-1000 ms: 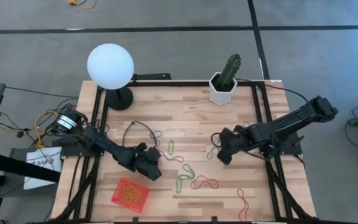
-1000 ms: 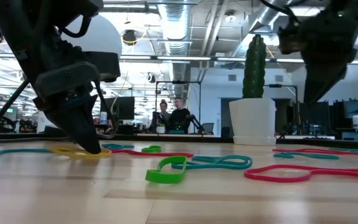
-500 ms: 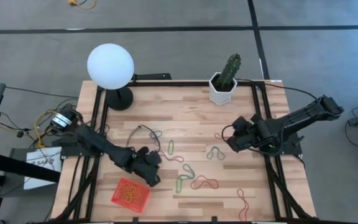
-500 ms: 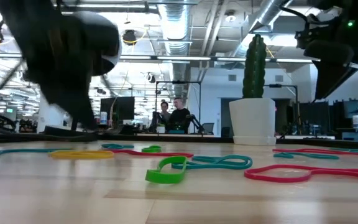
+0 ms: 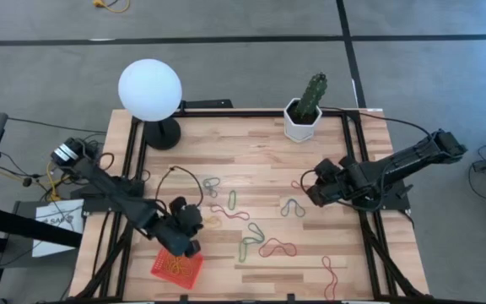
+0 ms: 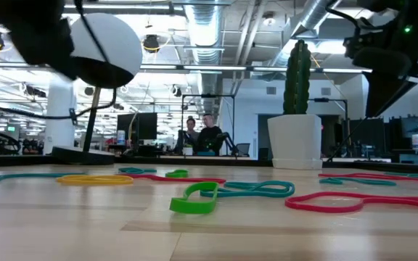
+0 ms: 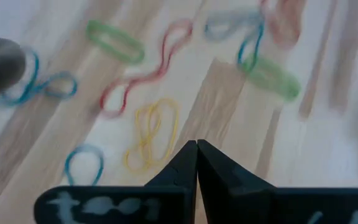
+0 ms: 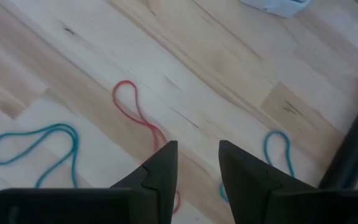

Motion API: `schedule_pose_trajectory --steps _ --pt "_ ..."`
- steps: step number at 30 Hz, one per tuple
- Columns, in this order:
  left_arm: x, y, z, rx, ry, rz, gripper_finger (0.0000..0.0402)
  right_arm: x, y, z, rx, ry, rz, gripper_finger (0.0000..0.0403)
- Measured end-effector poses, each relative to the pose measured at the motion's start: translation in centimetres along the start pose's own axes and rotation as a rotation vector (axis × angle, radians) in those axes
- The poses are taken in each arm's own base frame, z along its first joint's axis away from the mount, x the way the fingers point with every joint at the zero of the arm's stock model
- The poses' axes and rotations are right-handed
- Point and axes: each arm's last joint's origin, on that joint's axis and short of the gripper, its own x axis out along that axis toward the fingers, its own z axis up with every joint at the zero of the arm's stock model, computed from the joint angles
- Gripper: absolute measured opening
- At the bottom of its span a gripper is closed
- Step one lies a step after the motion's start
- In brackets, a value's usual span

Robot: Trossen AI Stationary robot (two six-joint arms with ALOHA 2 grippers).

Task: Pick and place rubber bands into bin
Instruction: Put the yellow rubber band into the basket

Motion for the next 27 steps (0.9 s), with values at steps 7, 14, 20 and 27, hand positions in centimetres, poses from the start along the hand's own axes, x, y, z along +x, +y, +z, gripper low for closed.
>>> schedule_pose_trajectory --steps 7,14,20,27 --pt "0.6 1.0 0.7 0.107 0.065 0.013 0.0022 0.0 0.3 0.2 0.016 -0.014 0.029 0.0113" --pt "2.7 1.9 0.9 0.142 0.060 0.020 0.0100 0.0 0.3 0.2 0.009 -0.016 0.031 0.0113" --pt "4.3 2.6 1.0 0.147 0.041 0.101 0.0140 0.0 0.4 0.2 0.007 -0.021 0.042 0.0113" --pt "8.9 2.2 -0.4 0.164 0.163 0.092 0.0144 0.0 0.5 0.2 0.006 -0.022 0.045 0.0113"
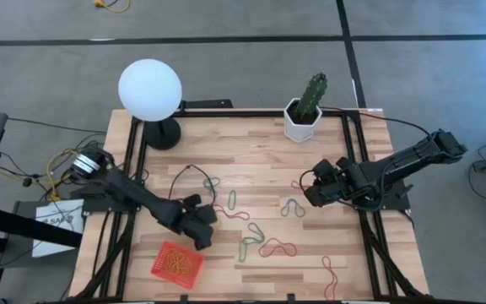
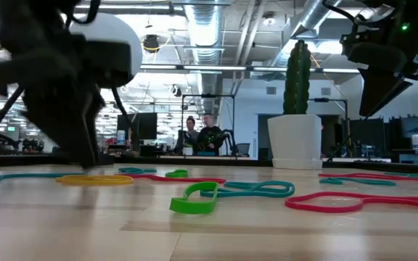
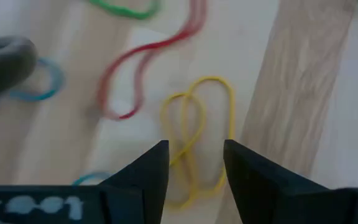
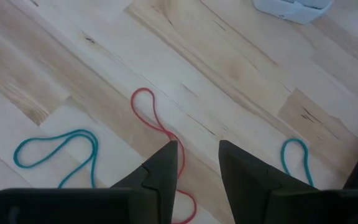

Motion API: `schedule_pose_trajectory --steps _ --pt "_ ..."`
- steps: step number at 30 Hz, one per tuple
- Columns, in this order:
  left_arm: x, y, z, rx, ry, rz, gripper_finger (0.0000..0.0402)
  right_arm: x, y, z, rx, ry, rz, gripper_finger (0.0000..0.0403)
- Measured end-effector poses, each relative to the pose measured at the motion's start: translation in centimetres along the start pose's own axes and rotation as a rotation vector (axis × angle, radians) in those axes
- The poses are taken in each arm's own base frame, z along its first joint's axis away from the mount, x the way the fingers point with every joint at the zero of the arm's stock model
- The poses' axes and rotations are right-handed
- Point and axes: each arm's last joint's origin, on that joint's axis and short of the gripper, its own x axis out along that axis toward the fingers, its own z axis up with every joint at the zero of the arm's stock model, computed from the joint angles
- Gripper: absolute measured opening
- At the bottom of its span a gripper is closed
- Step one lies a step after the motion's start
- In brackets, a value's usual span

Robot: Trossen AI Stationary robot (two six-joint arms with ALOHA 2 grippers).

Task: Pick and place rubber bands into bin
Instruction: Put the yellow rubber band into the basket

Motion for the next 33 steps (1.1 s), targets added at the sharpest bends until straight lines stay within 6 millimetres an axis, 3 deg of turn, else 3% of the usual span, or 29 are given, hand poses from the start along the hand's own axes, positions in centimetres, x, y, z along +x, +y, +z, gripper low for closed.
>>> schedule_pose_trajectory --steps 4,25,33 --pt "1.3 0.2 0.0 -0.019 0.029 0.030 0.0144 0.0 0.0 0.0 0.001 0.001 0.001 0.0113" --pt "2.0 2.7 1.4 -0.002 0.121 -0.012 0.0142 0.0 0.0 0.0 0.002 0.006 0.005 0.0113" --pt "2.2 2.9 1.7 0.036 0.124 -0.053 0.0068 0.0 0.0 0.0 0.002 0.005 0.005 0.0113"
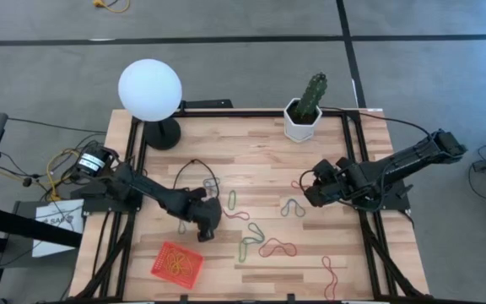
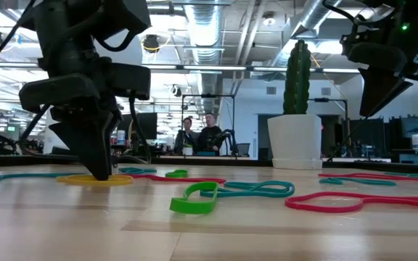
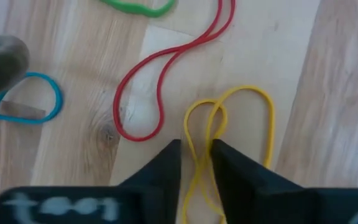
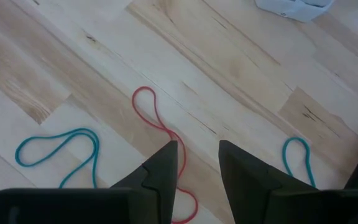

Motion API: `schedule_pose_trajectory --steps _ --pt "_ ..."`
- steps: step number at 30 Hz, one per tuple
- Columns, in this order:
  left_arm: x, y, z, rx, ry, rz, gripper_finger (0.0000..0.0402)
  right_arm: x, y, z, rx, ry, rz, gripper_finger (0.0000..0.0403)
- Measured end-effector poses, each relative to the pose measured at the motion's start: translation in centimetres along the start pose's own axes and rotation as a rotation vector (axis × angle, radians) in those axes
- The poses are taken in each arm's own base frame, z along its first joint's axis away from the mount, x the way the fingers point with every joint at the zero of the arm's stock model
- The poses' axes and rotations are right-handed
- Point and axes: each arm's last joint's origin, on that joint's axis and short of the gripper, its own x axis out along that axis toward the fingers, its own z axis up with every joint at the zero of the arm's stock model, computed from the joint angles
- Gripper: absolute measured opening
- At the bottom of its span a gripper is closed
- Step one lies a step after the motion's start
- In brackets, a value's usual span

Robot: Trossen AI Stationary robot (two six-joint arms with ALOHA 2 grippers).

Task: Pick and place rubber bands into bin
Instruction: Put the yellow rubber band into the basket

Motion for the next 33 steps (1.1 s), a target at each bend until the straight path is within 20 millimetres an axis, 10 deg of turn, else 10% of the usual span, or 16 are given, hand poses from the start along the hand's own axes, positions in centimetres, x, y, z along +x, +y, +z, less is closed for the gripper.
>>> schedule_pose_trajectory --steps 6,15,22,33 --pt "-1.7 0.1 0.4 -0.008 0.040 -0.065 0.0006 0.0 0.0 0.0 0.000 -0.005 -0.002 0.0113" --pt "-12.1 -2.4 0.2 0.010 -0.171 -0.238 0.0000 0.0 0.0 0.0 -0.035 -0.006 0.001 0.0113" --pt "-18.0 -4.3 -5.1 0.028 -0.182 -0.261 0.0000 0.0 0.2 0.1 -0.091 -0.016 0.017 0.0113" --pt "-19.1 -9.1 -13.8 0.132 -0.285 -0.339 0.0000 -0.2 1.6 0.9 -0.012 -0.092 0.148 0.0113"
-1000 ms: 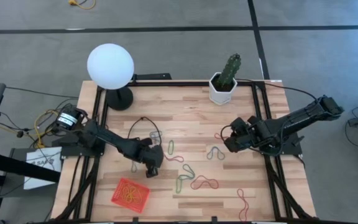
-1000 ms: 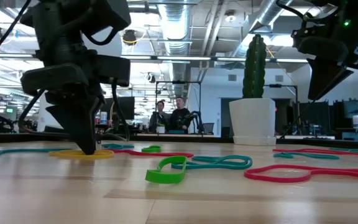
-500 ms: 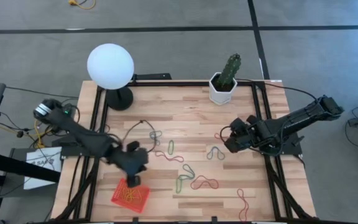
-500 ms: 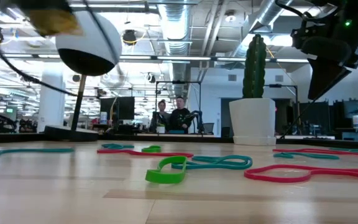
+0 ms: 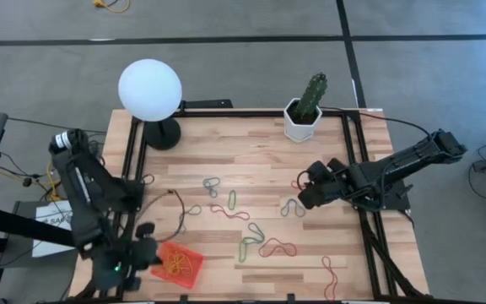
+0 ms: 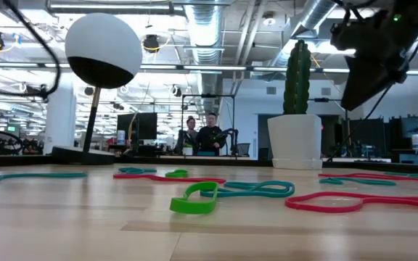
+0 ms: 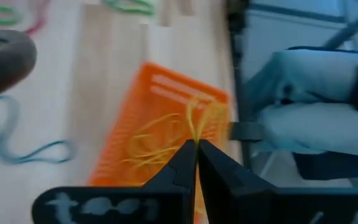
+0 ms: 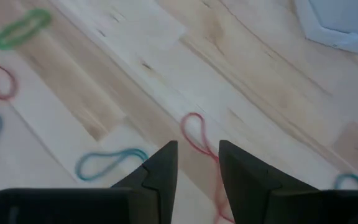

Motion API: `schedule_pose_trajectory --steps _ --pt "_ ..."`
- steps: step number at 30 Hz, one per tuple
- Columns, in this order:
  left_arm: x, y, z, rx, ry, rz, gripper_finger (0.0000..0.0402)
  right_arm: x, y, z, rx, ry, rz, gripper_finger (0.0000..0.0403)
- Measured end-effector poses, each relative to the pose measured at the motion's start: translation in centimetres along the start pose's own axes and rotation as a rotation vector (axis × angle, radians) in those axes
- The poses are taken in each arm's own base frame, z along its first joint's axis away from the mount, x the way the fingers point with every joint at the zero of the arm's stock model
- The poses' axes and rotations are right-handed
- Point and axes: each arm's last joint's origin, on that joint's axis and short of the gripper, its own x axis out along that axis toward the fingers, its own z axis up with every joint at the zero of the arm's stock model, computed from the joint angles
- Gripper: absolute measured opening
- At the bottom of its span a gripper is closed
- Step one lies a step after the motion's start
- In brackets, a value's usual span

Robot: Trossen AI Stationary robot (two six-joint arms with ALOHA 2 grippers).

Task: Pick and place rubber bands into bin
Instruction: Put the yellow rubber band into the basket

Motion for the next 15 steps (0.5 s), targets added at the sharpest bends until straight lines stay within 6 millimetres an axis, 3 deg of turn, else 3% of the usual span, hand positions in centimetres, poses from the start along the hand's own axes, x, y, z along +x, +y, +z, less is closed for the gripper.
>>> schedule_pose_trajectory --steps 3,7,15 --pt "1.4 -1.4 -1.4 0.011 -0.013 -0.049 0.0000 0.0 0.3 0.2 0.017 -0.019 0.027 0.0113" --pt "4.2 -2.0 -2.8 0.052 0.023 0.013 0.0000 0.0 0.4 0.2 0.005 -0.020 0.036 0.0113" --pt "8.4 -2.6 -3.7 0.043 0.067 0.061 0.0000 0.0 0.4 0.3 -0.005 -0.021 0.038 0.0113"
